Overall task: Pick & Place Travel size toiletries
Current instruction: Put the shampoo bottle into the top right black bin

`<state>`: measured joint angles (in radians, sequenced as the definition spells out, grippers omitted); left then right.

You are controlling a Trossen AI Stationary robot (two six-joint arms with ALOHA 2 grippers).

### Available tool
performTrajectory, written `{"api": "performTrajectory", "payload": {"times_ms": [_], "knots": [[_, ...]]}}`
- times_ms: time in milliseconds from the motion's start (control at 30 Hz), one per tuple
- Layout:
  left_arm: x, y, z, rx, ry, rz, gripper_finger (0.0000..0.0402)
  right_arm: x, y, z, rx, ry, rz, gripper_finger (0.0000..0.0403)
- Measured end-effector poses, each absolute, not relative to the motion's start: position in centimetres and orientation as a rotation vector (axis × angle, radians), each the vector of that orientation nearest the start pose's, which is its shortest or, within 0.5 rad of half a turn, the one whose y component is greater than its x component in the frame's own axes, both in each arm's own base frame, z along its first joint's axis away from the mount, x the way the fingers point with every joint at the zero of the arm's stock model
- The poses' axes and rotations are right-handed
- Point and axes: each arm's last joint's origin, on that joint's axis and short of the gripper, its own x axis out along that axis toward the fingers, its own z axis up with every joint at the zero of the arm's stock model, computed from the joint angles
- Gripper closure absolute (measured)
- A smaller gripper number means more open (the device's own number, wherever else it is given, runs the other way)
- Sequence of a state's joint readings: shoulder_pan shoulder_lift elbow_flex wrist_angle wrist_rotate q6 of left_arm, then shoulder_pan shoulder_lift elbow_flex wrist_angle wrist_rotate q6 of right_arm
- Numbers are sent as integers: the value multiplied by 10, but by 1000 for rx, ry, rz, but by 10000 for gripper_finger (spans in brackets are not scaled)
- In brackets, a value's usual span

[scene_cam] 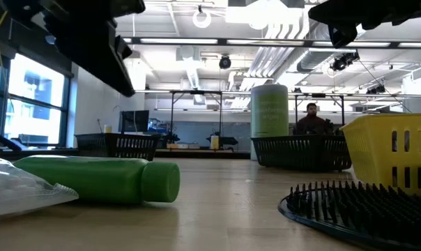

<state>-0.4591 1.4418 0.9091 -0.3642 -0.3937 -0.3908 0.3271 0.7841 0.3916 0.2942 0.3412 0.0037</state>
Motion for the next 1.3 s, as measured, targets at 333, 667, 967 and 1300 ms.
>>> {"api": "performTrajectory", "payload": {"times_ms": [333,667,967,1300], "knots": [[279,-141,227,-84,964,-142,402,171,48,243,-28,90,-14,398],[280,-141,227,-63,953,-162,357,171,48,243,-26,85,-14,399],[280,-141,227,-114,957,-138,198,171,48,243,-26,84,-14,399],[287,-148,234,-200,888,-250,84,171,48,243,-26,84,-14,399]]}}
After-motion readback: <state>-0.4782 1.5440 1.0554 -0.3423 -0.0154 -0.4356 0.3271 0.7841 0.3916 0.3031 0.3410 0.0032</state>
